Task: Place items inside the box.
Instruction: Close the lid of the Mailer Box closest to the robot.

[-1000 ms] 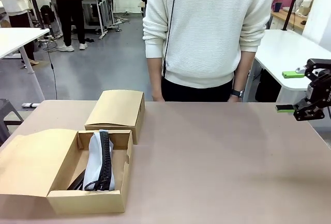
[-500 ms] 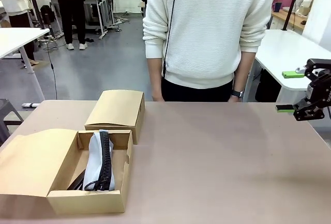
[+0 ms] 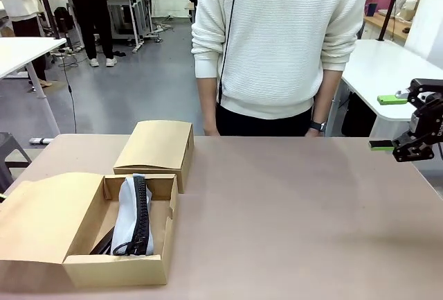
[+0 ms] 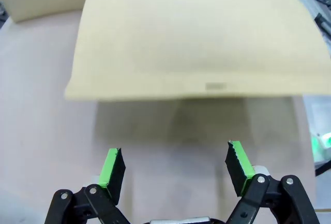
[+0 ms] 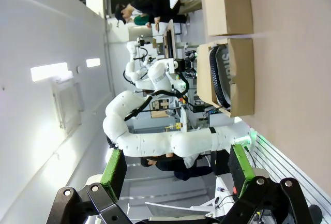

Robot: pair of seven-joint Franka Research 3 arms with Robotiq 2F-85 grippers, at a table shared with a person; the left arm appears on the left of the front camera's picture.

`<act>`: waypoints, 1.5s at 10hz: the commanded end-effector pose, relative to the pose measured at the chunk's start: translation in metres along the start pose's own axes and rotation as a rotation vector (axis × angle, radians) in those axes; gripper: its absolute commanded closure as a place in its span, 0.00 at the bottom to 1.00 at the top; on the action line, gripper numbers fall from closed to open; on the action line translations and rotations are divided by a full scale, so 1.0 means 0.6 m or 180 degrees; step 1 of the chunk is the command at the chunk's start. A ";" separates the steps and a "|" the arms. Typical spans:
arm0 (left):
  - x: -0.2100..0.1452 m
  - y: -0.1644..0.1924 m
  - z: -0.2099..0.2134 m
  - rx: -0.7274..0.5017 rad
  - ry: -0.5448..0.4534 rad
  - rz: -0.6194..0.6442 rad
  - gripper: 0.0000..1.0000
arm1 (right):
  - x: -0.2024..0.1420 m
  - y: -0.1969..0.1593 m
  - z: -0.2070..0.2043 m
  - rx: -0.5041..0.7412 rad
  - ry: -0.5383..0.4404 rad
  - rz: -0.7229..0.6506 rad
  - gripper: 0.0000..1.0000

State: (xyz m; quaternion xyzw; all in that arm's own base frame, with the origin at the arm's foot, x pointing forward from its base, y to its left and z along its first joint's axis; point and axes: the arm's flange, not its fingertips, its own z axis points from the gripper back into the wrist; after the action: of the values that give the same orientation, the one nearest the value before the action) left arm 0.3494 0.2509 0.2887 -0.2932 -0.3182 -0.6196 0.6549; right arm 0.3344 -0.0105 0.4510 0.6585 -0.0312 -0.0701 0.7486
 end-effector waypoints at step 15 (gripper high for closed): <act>0.235 -0.102 -0.116 -0.0575 -0.1970 -0.0379 0.03 | -0.002 0.009 0.006 -0.0012 0.0024 -0.0041 0.00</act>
State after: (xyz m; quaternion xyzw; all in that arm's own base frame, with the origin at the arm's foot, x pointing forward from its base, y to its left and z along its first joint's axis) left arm 0.2989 0.1211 0.3484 -0.5136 -0.4391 -0.5712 0.4660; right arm 0.3343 -0.0106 0.4511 0.6585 -0.0312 -0.0701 0.7487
